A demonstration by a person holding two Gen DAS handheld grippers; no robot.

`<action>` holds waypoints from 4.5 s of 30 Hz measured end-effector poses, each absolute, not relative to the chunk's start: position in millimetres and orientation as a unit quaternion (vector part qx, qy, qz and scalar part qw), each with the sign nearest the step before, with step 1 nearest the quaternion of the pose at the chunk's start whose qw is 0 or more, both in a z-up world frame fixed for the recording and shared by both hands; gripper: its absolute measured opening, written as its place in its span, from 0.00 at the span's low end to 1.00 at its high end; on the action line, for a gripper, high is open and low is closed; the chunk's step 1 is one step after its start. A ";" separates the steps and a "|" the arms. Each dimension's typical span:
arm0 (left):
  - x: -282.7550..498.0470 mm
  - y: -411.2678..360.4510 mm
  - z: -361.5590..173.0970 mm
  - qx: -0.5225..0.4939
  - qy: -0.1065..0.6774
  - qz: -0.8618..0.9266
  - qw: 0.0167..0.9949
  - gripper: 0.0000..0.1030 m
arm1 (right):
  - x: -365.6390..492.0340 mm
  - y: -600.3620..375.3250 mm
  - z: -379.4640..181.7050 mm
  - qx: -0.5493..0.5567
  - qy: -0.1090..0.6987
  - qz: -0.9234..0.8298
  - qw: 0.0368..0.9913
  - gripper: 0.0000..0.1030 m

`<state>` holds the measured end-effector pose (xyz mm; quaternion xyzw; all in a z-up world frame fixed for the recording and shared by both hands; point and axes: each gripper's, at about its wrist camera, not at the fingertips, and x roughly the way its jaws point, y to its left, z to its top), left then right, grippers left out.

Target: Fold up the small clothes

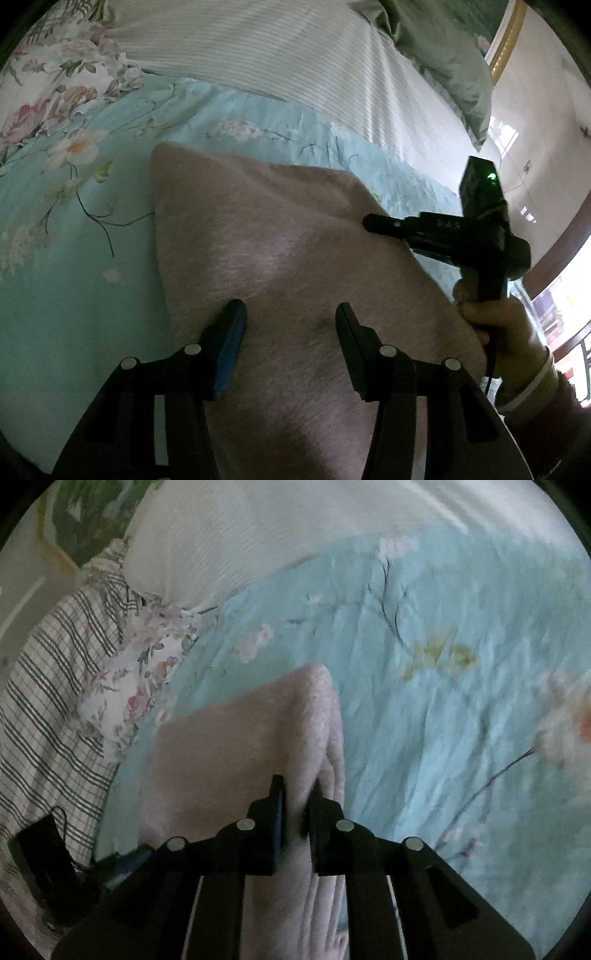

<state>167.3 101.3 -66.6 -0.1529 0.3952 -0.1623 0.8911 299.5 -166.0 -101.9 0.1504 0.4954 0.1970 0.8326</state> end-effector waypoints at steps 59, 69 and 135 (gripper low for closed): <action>47.6 86.3 -104.3 -0.135 0.416 -0.133 0.890 0.26 | 117.5 -196.6 -125.2 0.142 0.498 0.220 0.827 0.12; 39.4 88.3 -109.7 -0.123 0.404 -0.122 0.898 0.26 | 116.9 -192.1 -109.5 0.121 0.490 0.202 0.839 0.13; -66.0 77.0 -21.8 0.059 0.350 0.029 0.934 0.96 | -16.1 -164.1 1.3 0.021 0.411 0.179 0.894 0.95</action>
